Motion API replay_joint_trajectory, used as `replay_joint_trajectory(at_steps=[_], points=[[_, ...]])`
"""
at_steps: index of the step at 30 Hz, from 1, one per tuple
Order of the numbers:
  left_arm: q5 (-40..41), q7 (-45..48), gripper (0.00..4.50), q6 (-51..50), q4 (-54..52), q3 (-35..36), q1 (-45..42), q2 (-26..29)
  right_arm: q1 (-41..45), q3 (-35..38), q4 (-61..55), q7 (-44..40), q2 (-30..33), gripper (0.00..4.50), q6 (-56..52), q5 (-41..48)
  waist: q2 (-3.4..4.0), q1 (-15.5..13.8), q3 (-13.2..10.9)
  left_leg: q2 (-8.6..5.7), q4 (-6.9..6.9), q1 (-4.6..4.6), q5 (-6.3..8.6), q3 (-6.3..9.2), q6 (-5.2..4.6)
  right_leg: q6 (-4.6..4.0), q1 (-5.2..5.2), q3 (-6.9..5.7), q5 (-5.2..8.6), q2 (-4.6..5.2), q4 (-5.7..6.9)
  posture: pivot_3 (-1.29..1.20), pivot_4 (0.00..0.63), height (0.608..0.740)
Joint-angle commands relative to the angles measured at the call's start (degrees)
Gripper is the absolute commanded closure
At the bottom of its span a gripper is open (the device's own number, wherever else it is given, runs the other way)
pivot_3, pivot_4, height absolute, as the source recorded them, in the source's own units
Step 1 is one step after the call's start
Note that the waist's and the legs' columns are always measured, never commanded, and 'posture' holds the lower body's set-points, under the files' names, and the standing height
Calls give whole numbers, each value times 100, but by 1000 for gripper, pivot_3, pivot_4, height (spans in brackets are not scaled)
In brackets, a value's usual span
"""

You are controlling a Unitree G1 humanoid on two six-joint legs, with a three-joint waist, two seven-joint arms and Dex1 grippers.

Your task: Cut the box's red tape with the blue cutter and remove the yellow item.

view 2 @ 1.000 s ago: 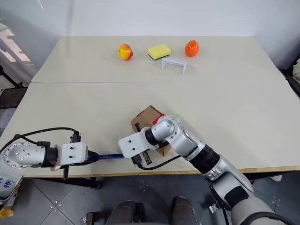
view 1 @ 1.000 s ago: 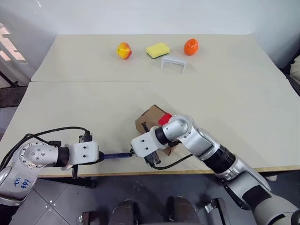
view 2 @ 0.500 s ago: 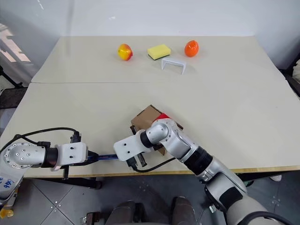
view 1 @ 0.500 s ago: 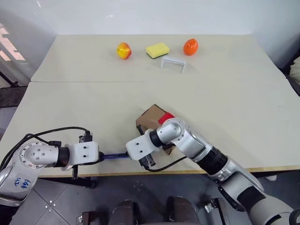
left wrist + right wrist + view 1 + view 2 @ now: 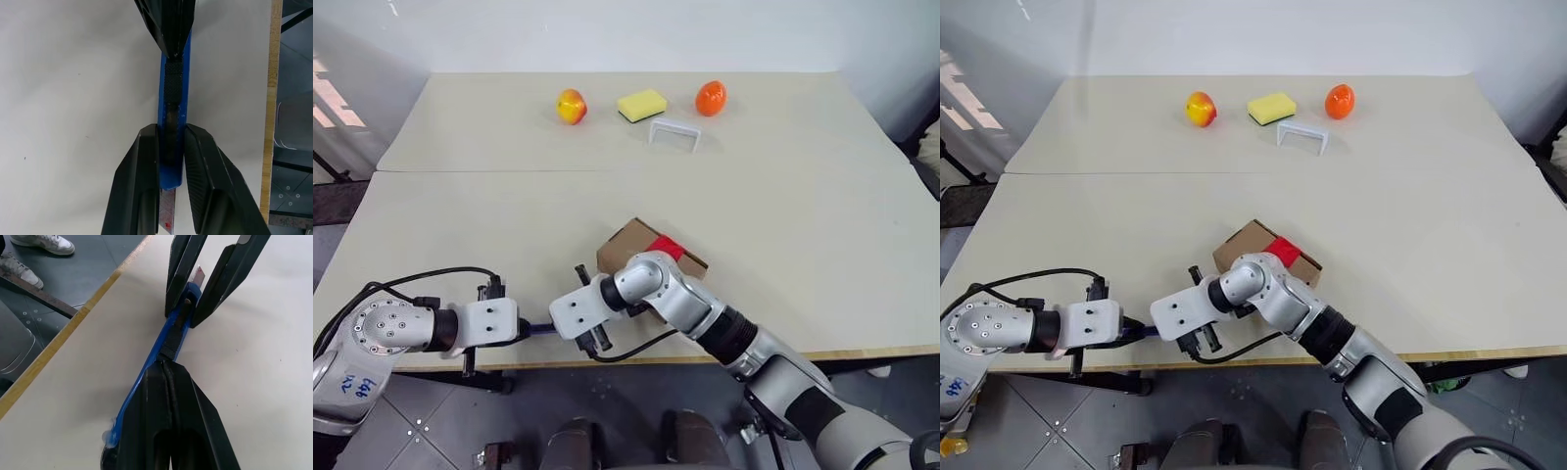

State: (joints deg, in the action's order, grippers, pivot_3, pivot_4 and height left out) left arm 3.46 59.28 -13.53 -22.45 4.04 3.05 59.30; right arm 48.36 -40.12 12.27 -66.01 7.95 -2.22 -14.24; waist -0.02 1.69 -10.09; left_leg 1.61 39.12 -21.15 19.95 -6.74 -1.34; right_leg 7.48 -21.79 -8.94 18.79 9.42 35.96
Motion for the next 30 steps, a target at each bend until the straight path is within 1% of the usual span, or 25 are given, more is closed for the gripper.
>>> replay_joint_trajectory(at_steps=[1,6,9,10,11,12,14,16,19,22,24,26,28,30], points=[[-38,15,3977,-33,-71,-246,201,-83,16,-41,-64,-27,-110,4435,7,43,0,0,0,1,0,0,0,0,0,0,0,0,0,0,0,0,150,740],[81,-241,3977,65,59,124,287,-290,14,955,-1256,-391,327,4435,-1658,898,2,-29,-1,-2,1,-6,0,6,0,0,0,1,0,1,-1,0,150,740],[314,-393,3977,411,347,644,386,-527,294,1702,-1898,-642,1009,4435,-3350,1377,3,-39,-2,-5,5,-8,1,19,-1,0,9,0,0,3,-2,0,150,740],[319,-468,3977,442,417,784,411,-567,428,1919,-2048,-659,1223,4072,-3984,1523,3,-41,-3,-5,6,-9,1,22,-2,0,11,-1,0,3,-3,0,150,740],[317,-567,3977,522,491,888,391,-635,575,2104,-2095,-535,1322,3831,-4510,1637,1,-35,-3,-5,7,-14,0,23,-3,0,9,-1,0,4,-6,0,150,740],[414,-671,3977,611,561,1017,319,-762,764,2305,-2035,-349,1332,3525,-5020,1743,2,-23,-3,-2,7,-14,1,25,-3,0,8,-4,0,3,-6,0,150,740],[531,-809,3977,678,667,1166,185,-920,1035,2603,-1943,-69,1295,2879,-5686,1955,2,8,-3,0,5,-14,0,24,-2,-4,5,-7,2,3,-6,0,150,740],[539,-929,3977,702,773,1247,18,-997,1237,2806,-1887,85,1322,2180,-6057,2132,2,41,-3,8,-4,-13,1,18,5,-8,-3,-12,4,-3,-3,0,150,740],[739,-1171,3977,1100,1001,1491,-335,-1262,1646,3180,-1611,425,1286,1106,-6586,2398,2,26,-4,4,-9,-23,2,11,8,-8,-22,-10,4,-2,3,0,150,740],[745,-1333,3977,1700,1295,1537,-736,-1455,2033,3537,-1287,798,1197,15,-7014,2669,-3,17,-2,-3,-4,-43,2,3,6,-7,-41,-9,3,2,4,0,150,740],[766,-1455,3977,2223,1531,1402,-1151,-1720,2437,3883,-862,1233,1014,15,-7538,2747,-5,-3,-1,-3,-2,-50,2,4,6,-7,-48,-12,3,3,10,0,150,740],[657,-1501,3977,2537,1748,1242,-1417,-1851,2730,4130,-547,1520,898,15,-7890,2851,-6,-3,0,-4,1,-60,1,2,5,-7,-57,-12,3,3,11,0,150,740],[547,-1522,3977,2837,2034,1057,-1687,-1984,2964,4314,-302,1660,776,15,-8178,3047,-7,9,0,-6,3,-62,1,1,5,-7,-60,-14,3,2,13,0,150,740],[489,-1598,3977,3052,2261,911,-1919,-2115,3106,4351,-158,1733,686,15,-8414,3239,-8,15,0,-28,0,-62,1,-1,5,-7,-62,-16,3,2,14,0,150,740]])
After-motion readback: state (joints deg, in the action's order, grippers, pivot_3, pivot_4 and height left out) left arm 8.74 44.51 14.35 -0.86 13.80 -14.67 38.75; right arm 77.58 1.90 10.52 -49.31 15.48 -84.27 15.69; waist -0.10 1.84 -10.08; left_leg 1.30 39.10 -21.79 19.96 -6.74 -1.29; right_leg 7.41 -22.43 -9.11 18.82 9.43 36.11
